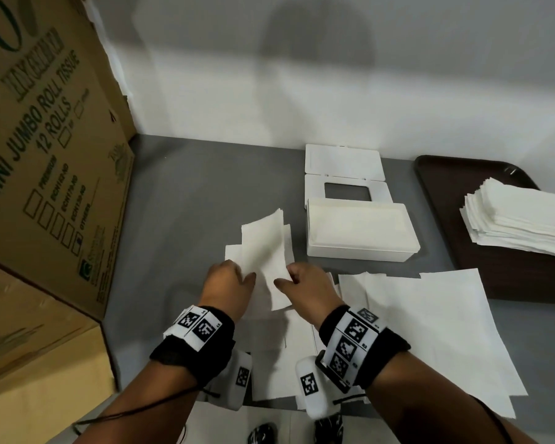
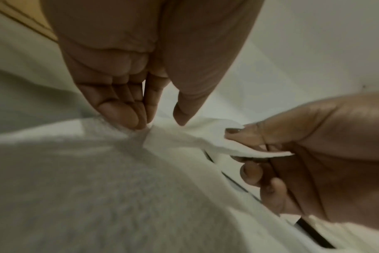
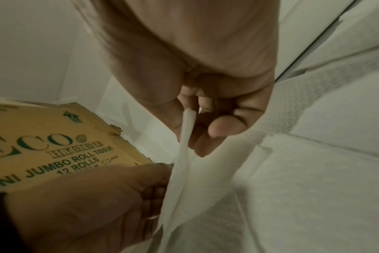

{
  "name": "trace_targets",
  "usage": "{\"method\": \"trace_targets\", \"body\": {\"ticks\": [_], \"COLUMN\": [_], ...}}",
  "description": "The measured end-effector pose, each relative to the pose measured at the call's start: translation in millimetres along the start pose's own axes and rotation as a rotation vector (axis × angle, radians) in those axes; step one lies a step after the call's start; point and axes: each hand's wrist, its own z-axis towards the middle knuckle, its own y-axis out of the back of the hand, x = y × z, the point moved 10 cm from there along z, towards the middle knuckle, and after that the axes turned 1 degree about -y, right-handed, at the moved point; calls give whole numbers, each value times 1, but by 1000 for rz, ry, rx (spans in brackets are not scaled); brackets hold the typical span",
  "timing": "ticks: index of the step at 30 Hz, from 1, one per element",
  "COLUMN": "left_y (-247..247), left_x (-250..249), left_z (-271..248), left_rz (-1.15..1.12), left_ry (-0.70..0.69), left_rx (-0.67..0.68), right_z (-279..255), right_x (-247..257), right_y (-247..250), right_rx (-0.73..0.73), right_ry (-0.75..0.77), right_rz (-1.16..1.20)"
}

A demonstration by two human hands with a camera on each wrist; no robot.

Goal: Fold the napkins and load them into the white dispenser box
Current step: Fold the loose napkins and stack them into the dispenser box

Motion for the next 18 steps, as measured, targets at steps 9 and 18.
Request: {"method": "trace_targets", "body": {"ticks": [9,18], "left_y": [-7,1], "left_x": [5,-13], "left_z": [0,-2], "left_rz": [-108,-369], "left_ry": [1,-12], "left_rx": [119,57], "right_z": [-12,-14], "right_x": [-37,-42], "right_y": [-7,-4], "right_rx": [70,89], "right_ry": [-207,-188], "right_rz": [317,225]}}
